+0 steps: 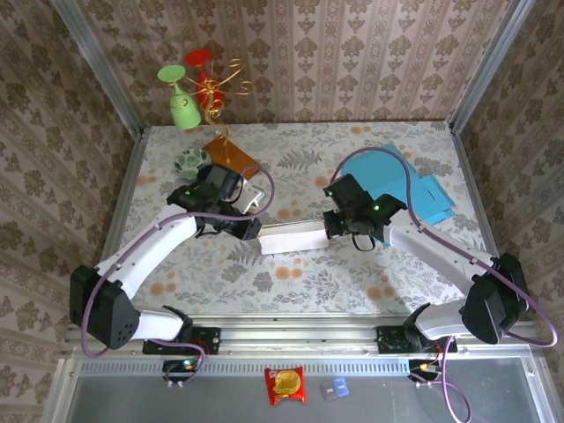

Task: Fold the paper box

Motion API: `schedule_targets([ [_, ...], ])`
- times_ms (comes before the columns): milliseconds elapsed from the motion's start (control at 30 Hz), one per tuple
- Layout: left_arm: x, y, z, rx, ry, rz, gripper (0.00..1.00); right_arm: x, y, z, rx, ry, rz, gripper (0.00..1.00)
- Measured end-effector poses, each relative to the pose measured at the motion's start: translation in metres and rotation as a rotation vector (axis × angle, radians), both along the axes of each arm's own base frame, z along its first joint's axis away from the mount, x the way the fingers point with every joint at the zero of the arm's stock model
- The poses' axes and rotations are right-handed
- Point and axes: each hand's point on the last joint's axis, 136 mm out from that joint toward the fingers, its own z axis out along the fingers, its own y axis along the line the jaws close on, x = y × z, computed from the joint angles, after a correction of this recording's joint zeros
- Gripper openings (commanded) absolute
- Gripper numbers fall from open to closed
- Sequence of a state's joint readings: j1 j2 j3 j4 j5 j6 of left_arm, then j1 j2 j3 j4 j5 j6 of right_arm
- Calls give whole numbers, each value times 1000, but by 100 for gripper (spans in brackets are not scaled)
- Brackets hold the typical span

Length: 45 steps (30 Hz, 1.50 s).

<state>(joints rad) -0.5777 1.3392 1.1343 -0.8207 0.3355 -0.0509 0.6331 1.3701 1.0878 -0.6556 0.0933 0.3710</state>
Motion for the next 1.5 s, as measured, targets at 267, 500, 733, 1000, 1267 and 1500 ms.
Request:
schedule_targets([
  [267, 2, -1, -5, 21, -1, 3, 13, 0, 0, 0, 0, 0, 0, 0],
  [500, 5, 0, -5, 27, -5, 32, 4, 0, 0, 0, 3, 2, -5, 0],
  [733, 6, -2, -5, 12, 30, 104, 0, 0, 0, 0, 17, 7, -29, 0],
  [1000, 10, -4, -3, -23, 109, 253, 0, -1, 1, 0, 35, 16, -59, 0],
  [1267, 15, -5, -4, -44, 191, 355, 0, -1, 2, 0, 36, 16, -65, 0],
  [1500, 17, -4, -4, -82, 266, 390, 0, 0, 2, -2, 32, 20, -65, 0],
])
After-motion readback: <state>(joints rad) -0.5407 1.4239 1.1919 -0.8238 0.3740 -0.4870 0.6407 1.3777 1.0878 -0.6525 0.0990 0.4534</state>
